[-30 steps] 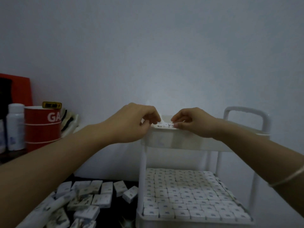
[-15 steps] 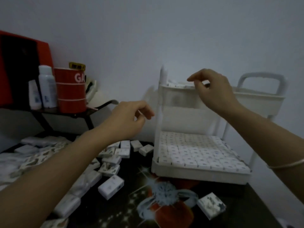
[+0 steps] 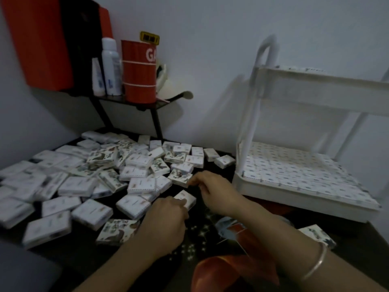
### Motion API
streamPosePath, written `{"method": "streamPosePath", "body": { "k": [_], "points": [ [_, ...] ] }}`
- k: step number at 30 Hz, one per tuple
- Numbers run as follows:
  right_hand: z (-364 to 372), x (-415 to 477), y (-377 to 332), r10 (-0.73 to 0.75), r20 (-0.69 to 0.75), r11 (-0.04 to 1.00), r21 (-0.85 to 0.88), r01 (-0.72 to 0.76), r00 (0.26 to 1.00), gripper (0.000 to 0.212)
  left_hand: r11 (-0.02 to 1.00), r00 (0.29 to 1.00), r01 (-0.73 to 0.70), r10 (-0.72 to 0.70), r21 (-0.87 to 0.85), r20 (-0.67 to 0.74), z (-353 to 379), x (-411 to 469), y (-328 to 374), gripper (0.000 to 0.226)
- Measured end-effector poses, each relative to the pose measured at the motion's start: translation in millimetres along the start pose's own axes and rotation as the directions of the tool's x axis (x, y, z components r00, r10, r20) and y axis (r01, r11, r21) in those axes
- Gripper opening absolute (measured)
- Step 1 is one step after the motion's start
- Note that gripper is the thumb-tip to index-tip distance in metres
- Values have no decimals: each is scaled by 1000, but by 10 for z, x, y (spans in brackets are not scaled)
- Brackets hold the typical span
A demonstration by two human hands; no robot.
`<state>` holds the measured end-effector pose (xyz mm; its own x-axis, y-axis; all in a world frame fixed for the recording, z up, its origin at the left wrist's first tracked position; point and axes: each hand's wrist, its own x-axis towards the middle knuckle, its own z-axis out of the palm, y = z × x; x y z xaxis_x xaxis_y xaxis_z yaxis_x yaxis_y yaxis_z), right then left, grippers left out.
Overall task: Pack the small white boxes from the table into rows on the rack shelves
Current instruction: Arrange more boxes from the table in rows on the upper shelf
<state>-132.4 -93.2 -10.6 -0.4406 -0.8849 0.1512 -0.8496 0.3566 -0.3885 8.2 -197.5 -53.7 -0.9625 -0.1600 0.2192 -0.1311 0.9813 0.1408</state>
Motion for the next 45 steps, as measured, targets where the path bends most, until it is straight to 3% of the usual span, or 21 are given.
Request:
{"method": "streamPosePath", "body": {
  "k": [5,8,12,14,17,21,24,26,30,33,35,39,42,45],
  "points": [
    [183,365,-236,-61,20,998,17,61,998,28,986,990,59,-77,-158,-115,-98,-141,-136,28],
    [305,642,-448,-78,11,997,0,78,997,28,981,960,196,-194,-14,-203,-64,-150,-154,22],
    [438,900,-575,41,147,995,-92,-28,988,55,934,918,348,-323,77,-231,80,-139,-149,47],
    [474,927,-564,74,181,994,-96,-57,981,59,936,921,346,-325,64,-216,145,-132,-146,51],
    [446,872,-485,88,104,995,29,-91,991,54,954,933,300,-293,2,-211,173,-122,-135,45],
    [231,660,-251,145,31,966,211,-148,989,61,945,944,238,-279,-225,-176,150,-122,-110,37],
    [-11,415,-22,230,74,885,399,-240,970,64,852,949,218,-298,-477,-99,100,-107,-88,37],
    [-172,202,133,284,104,826,478,-298,953,50,749,946,239,-324,-619,-27,55,-69,-56,42],
    [-467,-295,395,375,57,807,471,-356,925,39,351,947,253,-279,-902,157,-143,66,132,40],
    [-716,-685,450,405,42,798,472,-375,913,46,203,962,233,-190,-951,195,-359,198,357,30],
    [-893,-909,461,368,12,832,442,-335,930,51,165,973,208,-138,-964,187,-529,303,528,26],
    [-1292,-1229,480,344,-109,836,488,-251,933,32,196,986,162,-61,-967,153,-970,602,920,28],
    [-1622,-1371,487,357,-188,809,551,-203,915,22,195,999,39,-39,-980,32,-1394,939,1190,28],
    [-1971,-1413,493,345,-282,821,554,-141,895,25,222,996,-95,24,-970,-92,-1896,1308,1442,25]
  ]
}}
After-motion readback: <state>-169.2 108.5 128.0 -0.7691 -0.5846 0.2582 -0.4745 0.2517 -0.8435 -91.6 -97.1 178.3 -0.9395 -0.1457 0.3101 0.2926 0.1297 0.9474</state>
